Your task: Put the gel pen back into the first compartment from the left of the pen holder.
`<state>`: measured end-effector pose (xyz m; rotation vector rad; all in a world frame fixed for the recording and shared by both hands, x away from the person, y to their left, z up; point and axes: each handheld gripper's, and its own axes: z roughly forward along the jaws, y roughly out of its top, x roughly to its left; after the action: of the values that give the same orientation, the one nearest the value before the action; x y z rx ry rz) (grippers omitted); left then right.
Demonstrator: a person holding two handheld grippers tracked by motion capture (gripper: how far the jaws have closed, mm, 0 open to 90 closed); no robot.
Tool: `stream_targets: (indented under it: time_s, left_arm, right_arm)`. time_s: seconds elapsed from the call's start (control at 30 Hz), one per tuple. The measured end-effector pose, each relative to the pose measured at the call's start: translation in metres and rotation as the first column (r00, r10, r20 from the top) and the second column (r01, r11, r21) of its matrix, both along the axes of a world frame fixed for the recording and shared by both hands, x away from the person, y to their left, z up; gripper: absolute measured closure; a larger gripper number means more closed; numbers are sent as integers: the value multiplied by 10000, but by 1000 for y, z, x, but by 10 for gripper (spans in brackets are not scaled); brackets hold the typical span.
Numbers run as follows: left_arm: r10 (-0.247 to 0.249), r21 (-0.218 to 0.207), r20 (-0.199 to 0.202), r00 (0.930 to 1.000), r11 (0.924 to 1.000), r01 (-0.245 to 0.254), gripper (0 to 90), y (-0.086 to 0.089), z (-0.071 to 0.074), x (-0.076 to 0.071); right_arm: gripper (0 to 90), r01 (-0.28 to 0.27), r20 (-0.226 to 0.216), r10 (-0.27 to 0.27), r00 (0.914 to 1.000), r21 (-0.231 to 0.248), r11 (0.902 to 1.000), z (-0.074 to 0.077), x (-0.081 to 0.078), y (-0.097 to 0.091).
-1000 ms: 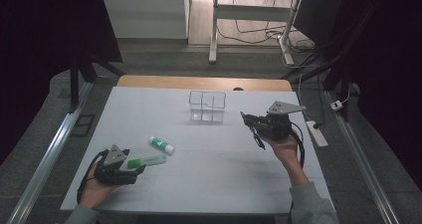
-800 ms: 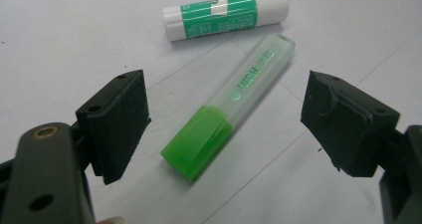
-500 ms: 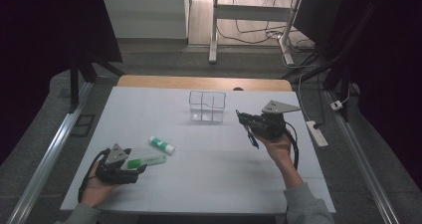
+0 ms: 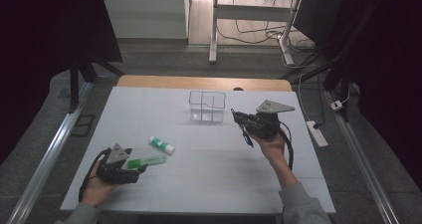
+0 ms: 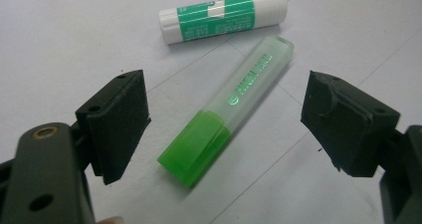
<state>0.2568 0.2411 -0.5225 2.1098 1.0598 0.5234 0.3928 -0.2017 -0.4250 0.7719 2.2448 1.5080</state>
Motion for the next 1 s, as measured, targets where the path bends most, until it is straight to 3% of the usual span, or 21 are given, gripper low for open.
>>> stream_targets:
  time_s: [0.13,0.43,0.73,1.0]
  left_arm:
    - [18,-12,17,10000,10000,-18,183,1,1,0]
    - [47,-115,0,10000,9999,-47,183,2,1,1]
    - [1,-95,-19,10000,10000,-2,183,2,0,2]
    - [-6,-86,-32,10000,10000,6,183,1,0,2]
  right_arm:
    - [799,68,91,-68,9999,17,10000,3,3,5]
    - [800,274,63,-279,9996,722,9970,5,13,19]
    - [799,594,-213,-565,9982,1715,9834,8,27,25]
    - [799,702,-242,-668,9975,1948,9783,10,34,27]
